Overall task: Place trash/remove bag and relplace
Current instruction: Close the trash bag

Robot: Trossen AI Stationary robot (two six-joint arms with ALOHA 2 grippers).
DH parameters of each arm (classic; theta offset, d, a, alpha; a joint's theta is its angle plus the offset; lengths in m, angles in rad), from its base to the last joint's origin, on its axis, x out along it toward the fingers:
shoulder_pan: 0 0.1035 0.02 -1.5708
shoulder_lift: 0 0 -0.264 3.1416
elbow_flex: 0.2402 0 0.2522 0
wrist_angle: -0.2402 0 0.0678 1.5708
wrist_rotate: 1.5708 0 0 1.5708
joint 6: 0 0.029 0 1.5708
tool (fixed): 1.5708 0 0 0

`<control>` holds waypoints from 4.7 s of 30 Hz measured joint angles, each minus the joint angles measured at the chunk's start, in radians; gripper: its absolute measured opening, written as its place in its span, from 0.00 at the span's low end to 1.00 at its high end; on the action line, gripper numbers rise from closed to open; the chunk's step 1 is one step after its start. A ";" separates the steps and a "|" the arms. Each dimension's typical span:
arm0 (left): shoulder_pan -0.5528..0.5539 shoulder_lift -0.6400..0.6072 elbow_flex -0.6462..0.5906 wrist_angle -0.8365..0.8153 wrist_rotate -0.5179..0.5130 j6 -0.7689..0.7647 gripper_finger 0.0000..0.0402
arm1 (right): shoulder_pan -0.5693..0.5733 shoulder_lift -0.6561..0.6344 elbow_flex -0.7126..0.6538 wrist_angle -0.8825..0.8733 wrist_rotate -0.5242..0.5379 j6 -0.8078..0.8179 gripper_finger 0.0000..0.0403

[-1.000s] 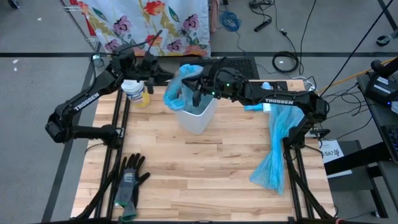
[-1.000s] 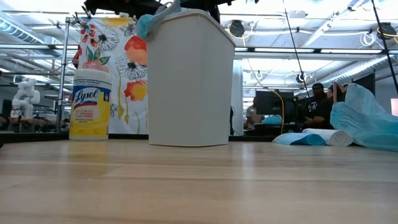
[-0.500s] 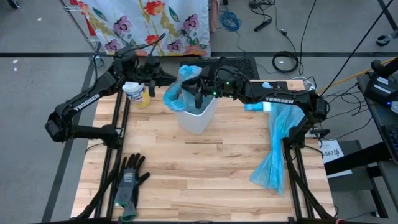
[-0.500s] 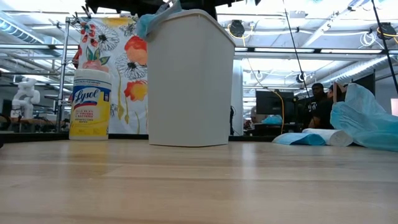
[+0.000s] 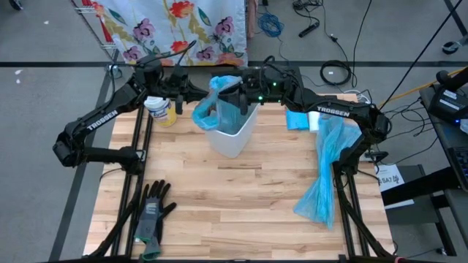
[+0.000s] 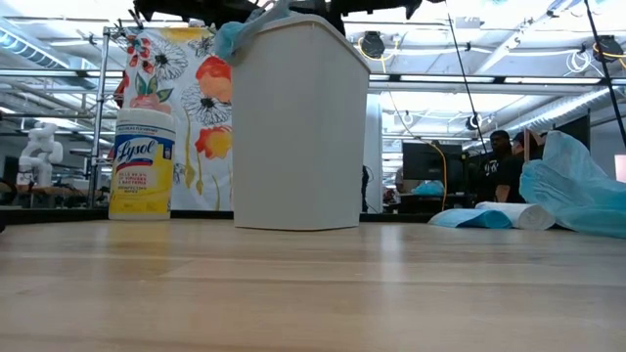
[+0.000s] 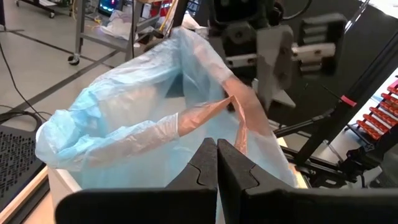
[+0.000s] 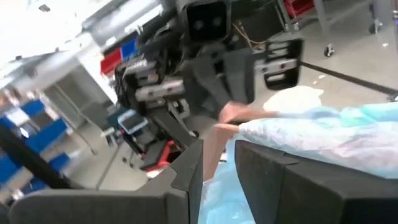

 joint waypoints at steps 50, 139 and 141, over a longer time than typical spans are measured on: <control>-0.118 0.006 0.001 0.020 -0.167 0.000 0.00 | 0.033 0.037 0.000 0.056 0.112 0.167 0.21; -0.232 0.179 0.001 0.345 0.019 -0.158 0.00 | 0.030 0.036 0.439 -0.272 0.092 0.019 0.00; -0.224 0.163 0.001 0.350 0.018 -0.157 0.00 | 0.029 0.036 0.441 -0.371 0.091 -0.010 0.00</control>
